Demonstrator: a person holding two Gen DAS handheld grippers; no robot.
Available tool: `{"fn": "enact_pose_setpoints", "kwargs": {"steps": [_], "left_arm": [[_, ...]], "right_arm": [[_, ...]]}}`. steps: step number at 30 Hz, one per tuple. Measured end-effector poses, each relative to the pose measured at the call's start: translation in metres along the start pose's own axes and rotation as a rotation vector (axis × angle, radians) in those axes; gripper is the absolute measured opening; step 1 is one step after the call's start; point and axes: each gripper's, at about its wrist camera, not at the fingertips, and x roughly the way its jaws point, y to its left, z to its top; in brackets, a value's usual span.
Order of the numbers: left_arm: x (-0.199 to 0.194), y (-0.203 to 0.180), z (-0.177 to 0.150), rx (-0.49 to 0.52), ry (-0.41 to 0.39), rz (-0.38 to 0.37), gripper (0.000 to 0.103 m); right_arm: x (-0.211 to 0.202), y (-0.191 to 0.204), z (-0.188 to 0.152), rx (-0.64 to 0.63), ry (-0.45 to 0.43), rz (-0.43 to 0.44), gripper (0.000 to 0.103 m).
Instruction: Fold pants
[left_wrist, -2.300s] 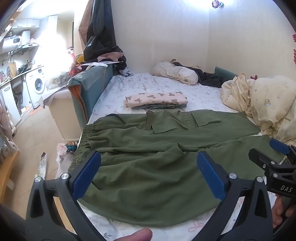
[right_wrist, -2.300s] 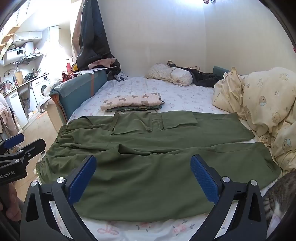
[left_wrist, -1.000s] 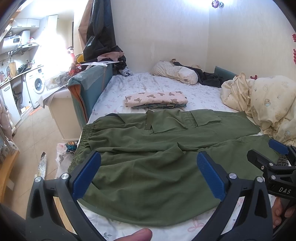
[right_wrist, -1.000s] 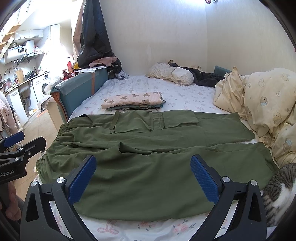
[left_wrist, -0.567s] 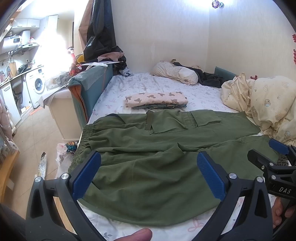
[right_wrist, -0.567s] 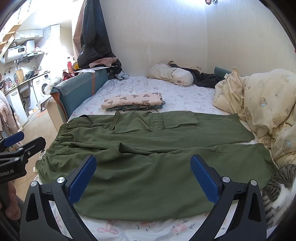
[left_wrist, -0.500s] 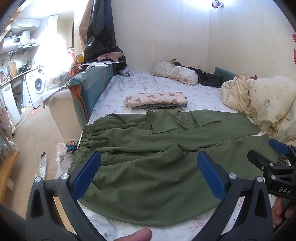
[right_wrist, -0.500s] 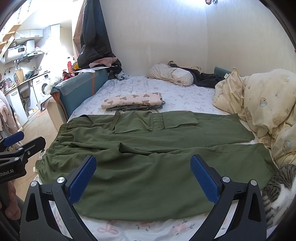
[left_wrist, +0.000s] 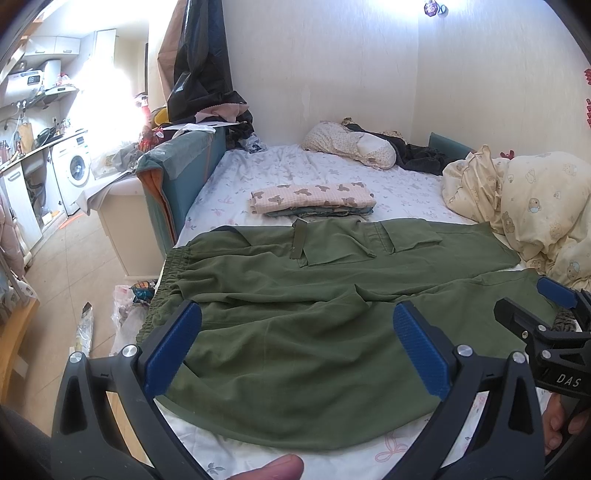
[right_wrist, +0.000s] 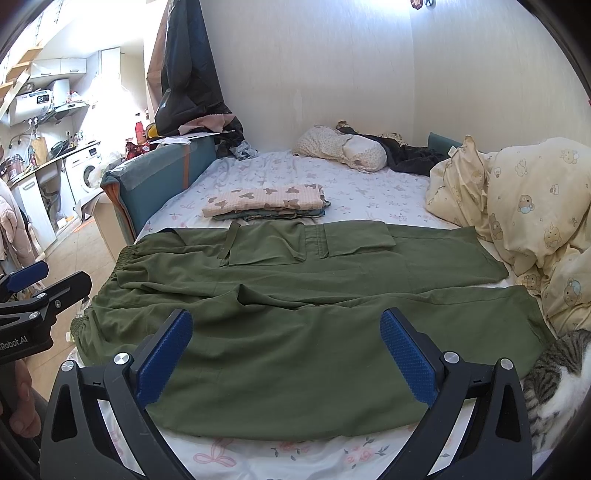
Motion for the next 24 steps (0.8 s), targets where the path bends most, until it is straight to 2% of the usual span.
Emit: {"fn": "enact_pose_setpoints", "kwargs": {"steps": [9,12,15,19,22,24], "left_arm": [[0.0,0.0,0.0,0.007,-0.004,0.002,0.102],[0.0,-0.001,-0.005,0.043,-0.019,0.04,0.102],[0.003,-0.001,-0.005,0.068,0.007,0.038,0.102],[-0.009,-0.003,0.002,0.075,-0.037,0.055,0.102],[-0.007,-0.001,0.008,0.069,-0.01,0.058,0.102],[-0.002,0.007,0.009,0.038,0.041,0.075,0.102]], "right_arm": [[0.0,0.001,0.0,0.001,0.001,0.003,0.103],[0.003,0.002,0.001,0.001,0.008,0.012,0.103],[0.005,-0.001,0.006,0.026,0.004,0.043,0.103],[-0.002,-0.003,0.009,0.031,-0.011,0.06,0.103],[-0.014,-0.011,0.01,0.075,-0.018,0.093,0.103],[-0.026,-0.018,0.012,0.097,-0.027,0.098,0.103]]}}
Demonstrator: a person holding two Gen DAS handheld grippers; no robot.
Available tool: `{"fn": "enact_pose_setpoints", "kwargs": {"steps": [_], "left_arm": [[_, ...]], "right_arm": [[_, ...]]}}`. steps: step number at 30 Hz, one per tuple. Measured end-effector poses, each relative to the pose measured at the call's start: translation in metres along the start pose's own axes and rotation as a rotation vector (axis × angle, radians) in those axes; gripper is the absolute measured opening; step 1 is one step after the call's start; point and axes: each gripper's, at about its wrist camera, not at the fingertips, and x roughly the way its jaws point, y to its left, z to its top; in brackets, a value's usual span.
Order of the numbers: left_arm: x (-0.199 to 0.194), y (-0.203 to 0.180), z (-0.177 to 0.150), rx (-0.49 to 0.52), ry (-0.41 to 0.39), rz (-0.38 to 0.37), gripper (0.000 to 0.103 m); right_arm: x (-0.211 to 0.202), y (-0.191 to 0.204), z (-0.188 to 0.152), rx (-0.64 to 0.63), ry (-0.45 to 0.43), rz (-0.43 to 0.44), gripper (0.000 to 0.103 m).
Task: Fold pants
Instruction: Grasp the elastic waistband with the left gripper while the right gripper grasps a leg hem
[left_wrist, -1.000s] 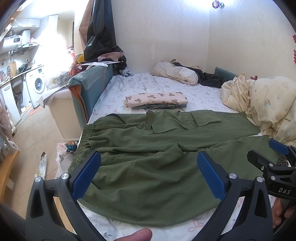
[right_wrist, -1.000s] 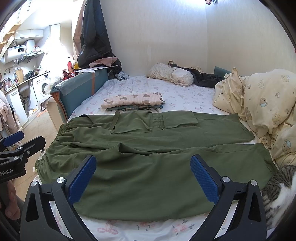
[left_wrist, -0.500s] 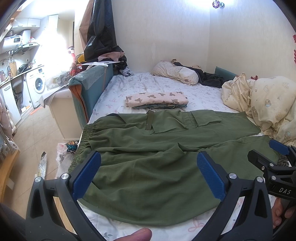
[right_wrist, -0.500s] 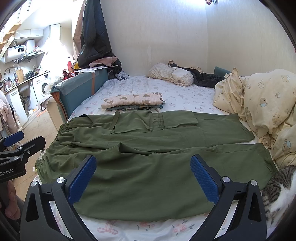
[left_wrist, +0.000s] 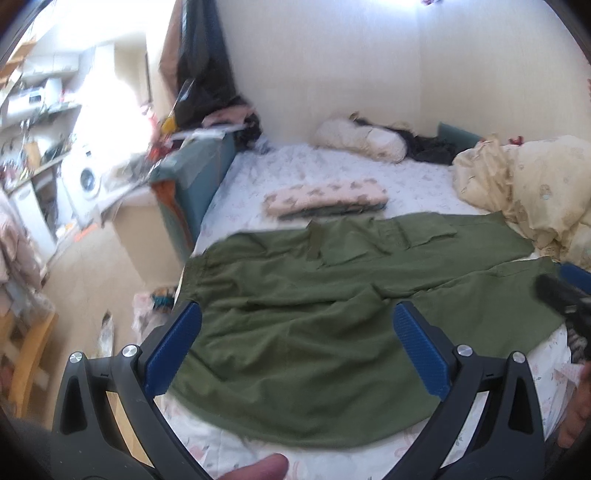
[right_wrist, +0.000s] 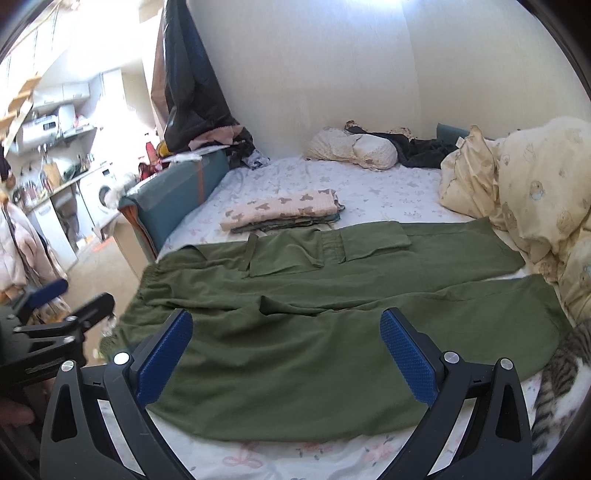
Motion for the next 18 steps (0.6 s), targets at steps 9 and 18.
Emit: {"fn": "enact_pose_setpoints", "kwargs": {"steps": [9,18], "left_arm": [[0.055,0.122,-0.007,-0.233,0.303,0.271,0.092],[0.124,0.198,-0.094,-0.69,0.542,0.231,0.064]], "right_arm": [[-0.041,-0.029,0.005,0.03,-0.075,-0.063,0.103],[-0.043,-0.079,0.017,0.303,-0.09,0.006,0.103]]}}
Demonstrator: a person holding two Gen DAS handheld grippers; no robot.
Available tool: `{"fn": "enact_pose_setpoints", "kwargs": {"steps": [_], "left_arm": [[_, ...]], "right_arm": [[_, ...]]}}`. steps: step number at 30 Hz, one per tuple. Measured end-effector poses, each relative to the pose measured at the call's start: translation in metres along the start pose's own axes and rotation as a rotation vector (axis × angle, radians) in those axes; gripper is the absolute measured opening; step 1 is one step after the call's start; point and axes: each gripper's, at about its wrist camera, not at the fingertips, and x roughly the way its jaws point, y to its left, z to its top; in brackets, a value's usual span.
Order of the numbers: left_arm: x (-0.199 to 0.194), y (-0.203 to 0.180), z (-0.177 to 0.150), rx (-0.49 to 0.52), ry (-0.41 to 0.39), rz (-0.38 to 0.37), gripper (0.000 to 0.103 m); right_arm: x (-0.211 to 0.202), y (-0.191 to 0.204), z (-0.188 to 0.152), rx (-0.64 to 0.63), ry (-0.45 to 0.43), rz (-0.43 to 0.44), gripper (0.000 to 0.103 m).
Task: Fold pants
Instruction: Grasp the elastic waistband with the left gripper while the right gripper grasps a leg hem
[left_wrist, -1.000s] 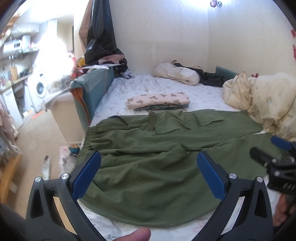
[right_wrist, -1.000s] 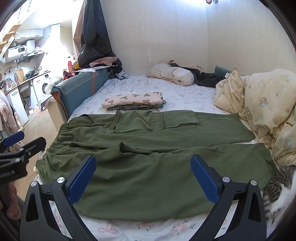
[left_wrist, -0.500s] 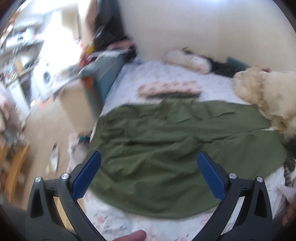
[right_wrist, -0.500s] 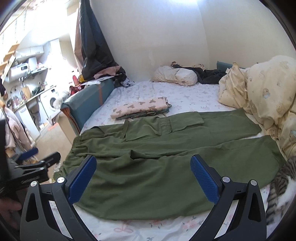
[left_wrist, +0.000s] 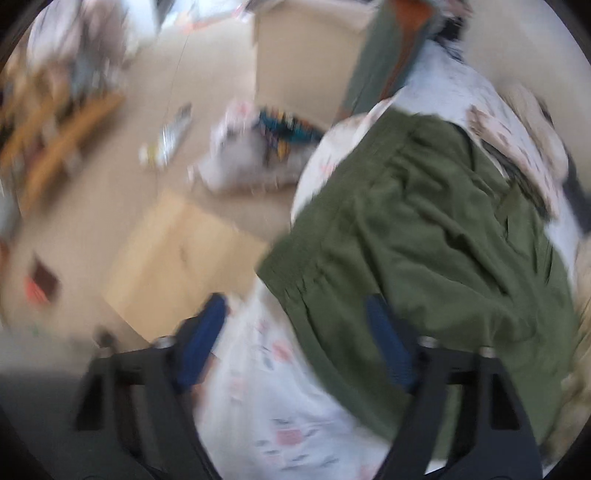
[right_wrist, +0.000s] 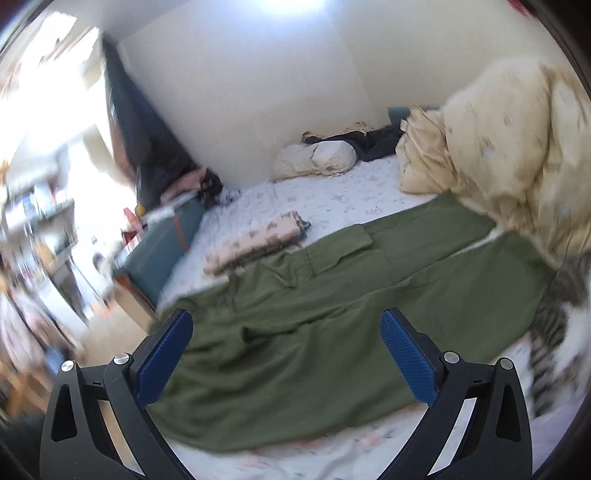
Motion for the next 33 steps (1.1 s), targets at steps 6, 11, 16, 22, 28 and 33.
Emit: {"fn": "enact_pose_setpoints", "kwargs": {"steps": [6,11,16,22,28,33], "left_arm": [[0.047,-0.013,-0.004,0.011,0.093,-0.028,0.061],[0.039,-0.025,0.003,0.061,0.045,-0.002,0.014],[-0.007,-0.039,0.007,0.129,-0.087,-0.063,0.005],[-0.055,-0.066,0.008,0.22,-0.117,-0.061,0.004],[-0.062,-0.075,0.005,0.281,-0.068,-0.048,0.004],[-0.063,-0.087,0.001,0.354,-0.049,-0.066,0.004]], "right_arm": [[0.01,-0.003,0.005,0.01,0.007,-0.006,0.103],[0.016,-0.008,0.003,-0.014,0.019,-0.036,0.103],[0.018,-0.014,0.004,0.006,0.023,-0.047,0.103],[0.034,-0.031,-0.004,0.087,0.116,-0.021,0.103],[0.099,-0.081,-0.068,0.361,0.485,0.017,0.1],[0.137,-0.136,-0.11,0.536,0.647,-0.172,0.093]]}}
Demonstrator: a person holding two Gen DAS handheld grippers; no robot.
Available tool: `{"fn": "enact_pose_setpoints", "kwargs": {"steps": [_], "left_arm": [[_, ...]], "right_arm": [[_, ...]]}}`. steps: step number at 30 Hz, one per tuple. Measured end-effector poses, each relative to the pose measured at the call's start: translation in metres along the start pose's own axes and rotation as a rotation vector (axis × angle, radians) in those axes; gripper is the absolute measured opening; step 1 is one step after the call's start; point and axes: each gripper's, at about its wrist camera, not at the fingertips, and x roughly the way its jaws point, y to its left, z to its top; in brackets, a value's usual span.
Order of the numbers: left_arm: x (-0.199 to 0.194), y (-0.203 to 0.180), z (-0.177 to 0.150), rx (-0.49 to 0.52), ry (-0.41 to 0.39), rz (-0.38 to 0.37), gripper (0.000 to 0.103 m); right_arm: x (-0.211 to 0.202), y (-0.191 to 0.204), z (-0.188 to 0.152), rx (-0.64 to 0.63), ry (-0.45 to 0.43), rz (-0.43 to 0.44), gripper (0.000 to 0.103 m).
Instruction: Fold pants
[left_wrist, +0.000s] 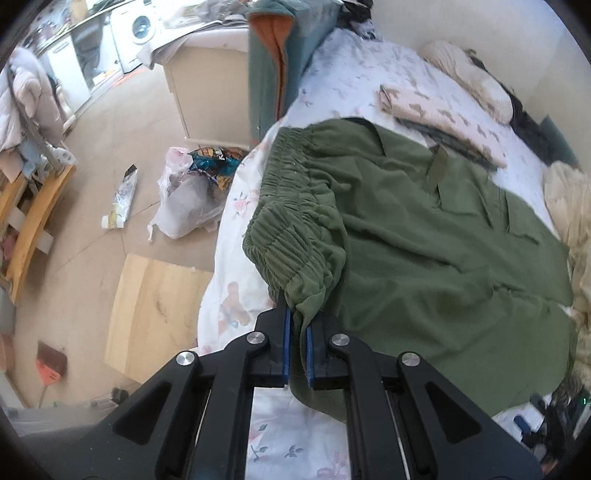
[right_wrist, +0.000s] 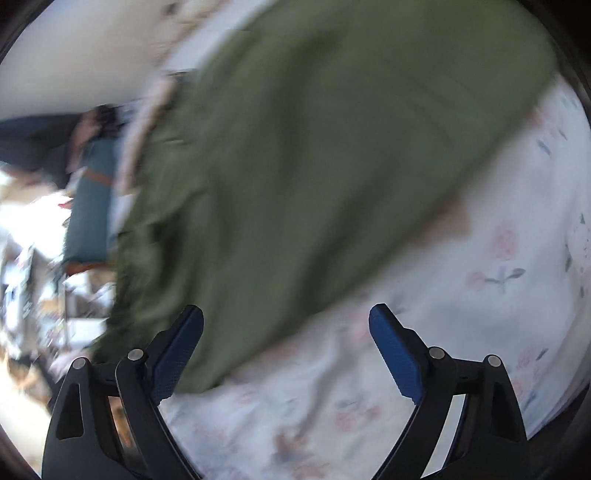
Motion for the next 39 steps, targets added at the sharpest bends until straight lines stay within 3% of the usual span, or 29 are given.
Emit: {"fn": "enact_pose_setpoints", "kwargs": {"steps": [6,11,16,21,22,23,26,27,28,29,31,35,39], "left_arm": [[-0.005,-0.003,0.001,0.059,-0.006,-0.024,0.004],[0.0,0.013,0.002,0.046,-0.005,-0.023,0.004],[0.009,0.016,0.008,0.03,0.003,0.005,0.004],[0.016,0.019,0.008,0.001,0.01,0.037,0.003],[0.017,0.021,0.009,-0.005,0.02,0.036,0.003],[0.018,0.022,0.01,-0.006,0.021,0.049,0.003],[0.025,0.03,0.012,-0.03,0.039,0.102,0.003],[0.028,0.033,0.013,-0.045,0.049,0.11,0.003],[0.029,0.034,0.014,-0.05,0.053,0.116,0.003],[0.031,0.035,0.013,-0.057,0.056,0.116,0.003],[0.029,0.032,0.009,-0.077,0.072,0.074,0.003],[0.015,0.032,0.009,-0.118,0.069,0.018,0.003],[0.008,0.04,0.021,-0.183,0.109,-0.031,0.003]], "right_arm": [[-0.004,-0.046,0.038,0.212,-0.153,-0.106,0.092],[-0.02,-0.063,0.087,0.205,-0.253,-0.184,0.088],[-0.04,-0.084,0.134,0.213,-0.332,-0.374,0.079],[-0.052,-0.108,0.164,0.242,-0.374,-0.399,0.077],[-0.053,-0.113,0.168,0.241,-0.387,-0.41,0.074],[-0.057,-0.117,0.171,0.246,-0.411,-0.418,0.063],[-0.069,-0.121,0.176,0.249,-0.471,-0.415,0.052],[-0.074,-0.122,0.175,0.248,-0.491,-0.424,0.042],[-0.08,-0.118,0.173,0.243,-0.52,-0.45,0.015],[-0.086,-0.112,0.174,0.226,-0.546,-0.472,0.0],[-0.101,-0.089,0.172,0.174,-0.607,-0.521,0.0],[-0.14,-0.035,0.174,0.026,-0.713,-0.473,0.0],[-0.168,0.006,0.193,-0.069,-0.747,-0.426,0.0]]}}
